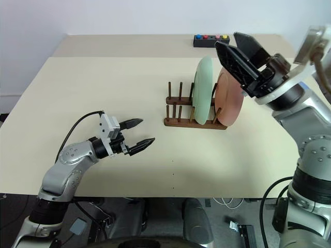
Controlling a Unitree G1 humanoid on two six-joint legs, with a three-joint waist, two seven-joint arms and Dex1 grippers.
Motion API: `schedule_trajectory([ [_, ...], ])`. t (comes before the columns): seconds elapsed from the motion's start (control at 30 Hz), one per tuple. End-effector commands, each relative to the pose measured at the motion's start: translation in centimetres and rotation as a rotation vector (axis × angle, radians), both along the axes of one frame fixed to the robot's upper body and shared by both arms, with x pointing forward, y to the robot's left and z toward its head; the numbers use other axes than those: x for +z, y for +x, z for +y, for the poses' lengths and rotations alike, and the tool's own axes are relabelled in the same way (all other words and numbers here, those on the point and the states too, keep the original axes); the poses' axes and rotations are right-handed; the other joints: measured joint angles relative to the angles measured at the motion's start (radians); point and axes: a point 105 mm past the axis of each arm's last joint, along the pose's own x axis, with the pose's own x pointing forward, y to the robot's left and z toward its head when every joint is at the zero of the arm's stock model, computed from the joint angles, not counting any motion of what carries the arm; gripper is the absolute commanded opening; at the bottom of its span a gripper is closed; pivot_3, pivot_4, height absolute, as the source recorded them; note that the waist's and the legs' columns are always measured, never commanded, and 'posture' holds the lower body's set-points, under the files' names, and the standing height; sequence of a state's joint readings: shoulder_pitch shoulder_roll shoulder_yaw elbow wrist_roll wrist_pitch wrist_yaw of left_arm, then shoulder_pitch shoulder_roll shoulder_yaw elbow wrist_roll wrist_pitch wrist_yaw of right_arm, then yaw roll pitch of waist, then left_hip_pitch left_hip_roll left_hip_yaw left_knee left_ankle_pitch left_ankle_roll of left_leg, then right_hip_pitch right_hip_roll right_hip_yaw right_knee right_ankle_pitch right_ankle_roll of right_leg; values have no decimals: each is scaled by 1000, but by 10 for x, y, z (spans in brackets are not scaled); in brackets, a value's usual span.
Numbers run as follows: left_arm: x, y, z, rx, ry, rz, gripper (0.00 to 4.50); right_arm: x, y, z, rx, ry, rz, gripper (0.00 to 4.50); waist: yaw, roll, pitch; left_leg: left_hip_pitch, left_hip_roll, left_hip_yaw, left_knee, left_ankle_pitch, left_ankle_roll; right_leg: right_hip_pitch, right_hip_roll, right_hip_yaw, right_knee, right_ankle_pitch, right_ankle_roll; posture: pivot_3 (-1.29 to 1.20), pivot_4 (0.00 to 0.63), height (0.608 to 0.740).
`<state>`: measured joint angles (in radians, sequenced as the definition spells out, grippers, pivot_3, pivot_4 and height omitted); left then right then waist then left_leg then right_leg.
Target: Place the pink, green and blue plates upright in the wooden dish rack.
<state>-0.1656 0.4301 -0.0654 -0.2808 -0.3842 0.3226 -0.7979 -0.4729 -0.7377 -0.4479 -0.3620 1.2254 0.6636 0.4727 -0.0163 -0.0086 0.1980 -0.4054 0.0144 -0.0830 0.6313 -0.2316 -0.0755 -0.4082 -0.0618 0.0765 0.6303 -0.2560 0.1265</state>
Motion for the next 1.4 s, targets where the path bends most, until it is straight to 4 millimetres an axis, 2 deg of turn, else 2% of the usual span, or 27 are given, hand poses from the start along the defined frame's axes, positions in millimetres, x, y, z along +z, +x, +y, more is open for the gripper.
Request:
schedule_trajectory([
  [0.03, 12, -3, -4, -26, -18, -46, 4500, 18, 10, -63, -285, -48, -74, 4482, 4, 0, 0, 0, 0, 0, 0, 0, 0, 0, 0, 0, 0, 0, 0, 0, 150, 730],
  [0.1, 12, -3, -4, -27, -17, -44, 4500, 11, 20, -94, -434, -131, -40, 4482, 6, 0, 0, -1, 0, 0, 1, 0, 0, 0, 0, 0, -1, 0, 0, 0, 150, 730],
  [0.23, 12, -2, -5, -31, -16, -44, 4500, -12, 32, -128, -576, -282, 24, 4482, -4, 0, 0, 0, 0, 1, 0, 0, 0, 0, 0, 0, 0, 0, 0, 0, 150, 730],
  [0.3, 12, -2, -6, -32, -16, -45, 4500, -28, 37, -142, -627, -350, 75, 4482, -7, 0, 0, 1, 0, 1, -1, 0, 0, 0, 0, 1, 0, 0, 0, 0, 150, 730],
  [0.37, 12, -1, -6, -33, -15, -44, 4500, -58, 46, -154, -685, -518, 153, 4482, -7, 1, 0, 1, 0, 2, -1, 0, 0, 0, 0, 1, 0, 0, 0, 0, 150, 730],
  [0.43, 11, -2, -6, -37, -11, -43, 4500, -93, 52, -161, -705, -721, 224, 4482, -6, 1, 0, 1, 0, 2, 0, 0, 0, 0, 0, 1, 0, 0, 0, 0, 150, 730],
  [0.5, 11, -2, -7, -42, -10, -43, 4500, -118, 60, -165, -708, -822, 267, 4482, -6, 1, 0, 1, 0, 2, 0, 0, 0, 0, 0, 1, 0, 0, 0, 0, 150, 730],
  [0.6, 12, -2, -8, -42, -9, -44, 4500, -132, 74, -172, -735, -835, 303, 4482, -10, 2, 0, 1, 0, 2, 0, 0, 0, 0, 0, 1, 0, 0, 0, 0, 150, 730],
  [0.67, 12, -2, -8, -42, -7, -45, 4500, -147, 84, -180, -779, -913, 338, 4482, -14, 2, 0, 1, 0, 2, 0, 0, 0, 0, 0, 2, 0, 1, 1, 0, 150, 730],
  [0.77, 11, -4, -7, -38, -5, -45, 4500, -159, 92, -186, -812, -955, 371, 4482, -20, 2, 0, 1, 0, 2, -1, 0, 0, 0, 0, 1, 0, 1, 2, 0, 150, 730],
  [1.03, 8, -5, -5, -26, 2, -43, 4500, -179, 101, -198, -860, -983, 459, 4482, -28, 2, 0, 1, 0, 2, -1, 0, 0, 0, 0, 1, 0, 2, 3, 0, 150, 730],
  [1.13, 8, -5, -6, -26, 3, -46, 4500, -184, 101, -199, -862, -989, 486, 3665, -29, 2, 0, 2, 0, 2, 0, 0, 0, 1, 0, 1, 0, 2, 3, 0, 150, 730],
  [1.37, 7, -4, -6, -32, 6, -44, 4500, -187, 99, -202, -879, -1014, 476, 127, -29, 2, 0, 2, -1, 2, -1, 0, 0, 1, 0, 1, 0, 2, 3, 0, 150, 730],
  [1.4, 7, -4, -6, -32, 6, -44, 4500, -187, 99, -202, -880, -1012, 473, 52, -29, 2, 0, 2, -1, 2, -1, 0, 0, 1, 0, 1, 0, 2, 3, 0, 150, 730],
])
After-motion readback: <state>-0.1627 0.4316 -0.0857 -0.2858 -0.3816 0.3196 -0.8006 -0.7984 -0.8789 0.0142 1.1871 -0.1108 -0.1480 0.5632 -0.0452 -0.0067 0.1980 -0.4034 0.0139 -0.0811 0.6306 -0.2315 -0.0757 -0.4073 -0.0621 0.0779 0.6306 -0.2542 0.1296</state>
